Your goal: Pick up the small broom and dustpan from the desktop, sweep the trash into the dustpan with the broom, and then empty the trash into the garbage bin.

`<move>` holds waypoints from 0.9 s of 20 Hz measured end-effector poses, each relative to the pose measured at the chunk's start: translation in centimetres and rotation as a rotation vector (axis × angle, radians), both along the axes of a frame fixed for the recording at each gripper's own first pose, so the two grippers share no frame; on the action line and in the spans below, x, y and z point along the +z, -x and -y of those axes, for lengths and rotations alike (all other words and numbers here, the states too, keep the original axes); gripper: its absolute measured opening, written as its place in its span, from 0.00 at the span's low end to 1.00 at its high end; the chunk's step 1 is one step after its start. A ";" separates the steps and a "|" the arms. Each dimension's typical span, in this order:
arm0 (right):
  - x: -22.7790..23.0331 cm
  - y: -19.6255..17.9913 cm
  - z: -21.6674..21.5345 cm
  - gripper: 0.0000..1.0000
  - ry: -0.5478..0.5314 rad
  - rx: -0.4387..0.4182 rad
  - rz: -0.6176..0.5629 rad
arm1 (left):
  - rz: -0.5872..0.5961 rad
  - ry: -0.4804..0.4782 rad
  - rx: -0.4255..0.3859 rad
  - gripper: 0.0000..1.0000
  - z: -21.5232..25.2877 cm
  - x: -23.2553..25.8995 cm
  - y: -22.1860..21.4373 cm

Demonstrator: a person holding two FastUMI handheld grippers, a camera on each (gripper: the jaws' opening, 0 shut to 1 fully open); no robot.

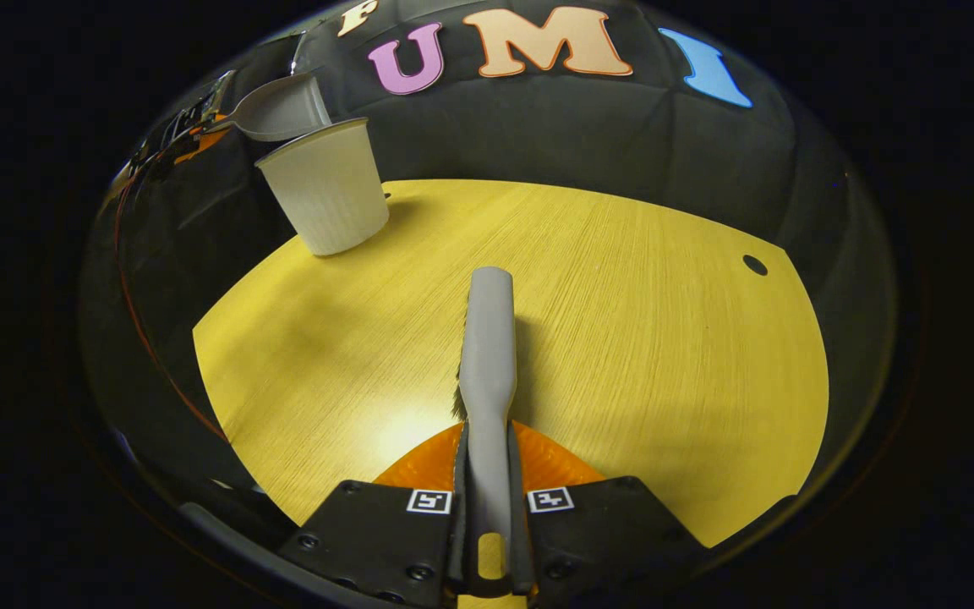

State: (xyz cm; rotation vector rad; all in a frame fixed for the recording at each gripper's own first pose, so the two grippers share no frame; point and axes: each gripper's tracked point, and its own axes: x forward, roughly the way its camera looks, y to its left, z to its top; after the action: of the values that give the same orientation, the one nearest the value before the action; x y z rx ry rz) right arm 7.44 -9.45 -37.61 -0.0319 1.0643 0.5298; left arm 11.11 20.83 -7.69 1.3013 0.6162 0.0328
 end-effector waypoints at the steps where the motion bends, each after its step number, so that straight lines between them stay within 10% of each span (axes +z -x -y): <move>1: 0.1 -0.1 0.0 0.17 0.002 -0.012 0.006 | 0.022 0.073 0.013 0.20 1.1 -0.3 0.4; 9: 0.7 -0.3 0.0 0.17 0.002 -0.080 0.027 | 0.076 0.638 0.010 0.19 16.0 -3.3 3.4; 18: 0.8 0.0 -0.3 0.17 0.024 -0.131 0.054 | -0.081 0.891 0.021 0.21 26.8 -10.4 10.5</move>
State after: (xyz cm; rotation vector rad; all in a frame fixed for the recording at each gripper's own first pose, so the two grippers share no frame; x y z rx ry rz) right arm 7.45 -9.17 -36.80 0.0029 1.0128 0.3956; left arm 0.57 -5.95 -18.05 0.4332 0.6084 -0.2544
